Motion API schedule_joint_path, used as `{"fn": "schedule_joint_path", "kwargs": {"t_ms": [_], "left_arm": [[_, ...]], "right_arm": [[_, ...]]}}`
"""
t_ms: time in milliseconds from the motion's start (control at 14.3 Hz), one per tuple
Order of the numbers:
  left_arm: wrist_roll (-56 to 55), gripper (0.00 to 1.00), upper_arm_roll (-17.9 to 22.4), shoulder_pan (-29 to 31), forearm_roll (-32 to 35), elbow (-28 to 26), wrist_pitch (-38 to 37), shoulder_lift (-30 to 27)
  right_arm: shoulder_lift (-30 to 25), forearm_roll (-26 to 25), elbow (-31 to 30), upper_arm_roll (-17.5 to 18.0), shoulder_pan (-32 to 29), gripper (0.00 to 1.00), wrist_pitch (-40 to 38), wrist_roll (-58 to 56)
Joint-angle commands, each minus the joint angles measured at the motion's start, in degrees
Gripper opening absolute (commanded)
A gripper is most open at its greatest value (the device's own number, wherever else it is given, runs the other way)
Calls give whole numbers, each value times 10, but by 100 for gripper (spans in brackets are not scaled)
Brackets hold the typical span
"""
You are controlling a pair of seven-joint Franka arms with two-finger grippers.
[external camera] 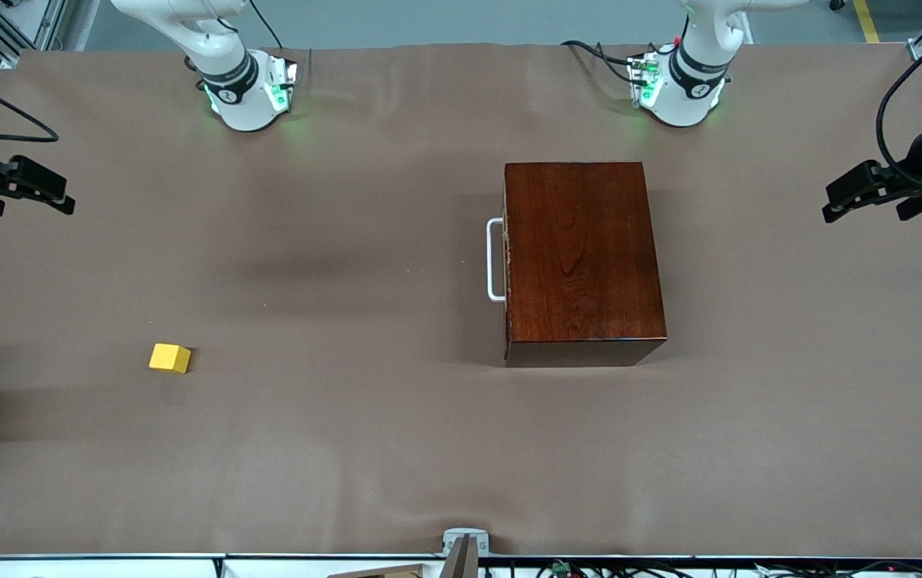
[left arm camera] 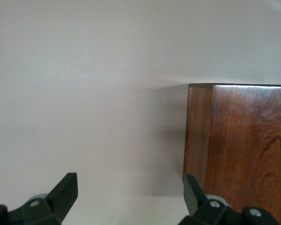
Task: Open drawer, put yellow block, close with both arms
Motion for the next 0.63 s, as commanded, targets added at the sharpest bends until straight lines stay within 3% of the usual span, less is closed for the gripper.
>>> {"fn": "schedule_joint_path", "kwargs": {"t_ms": [0,561], "left_arm": [[2,100,4,-2,-7,-10,2,-11],[2,100,-1,-9,-9,-7,2,-8]], "right_arm": [[5,1,13,0,1,100,-9,8],[5,0,13,-1,-3,100,-8,8]]}}
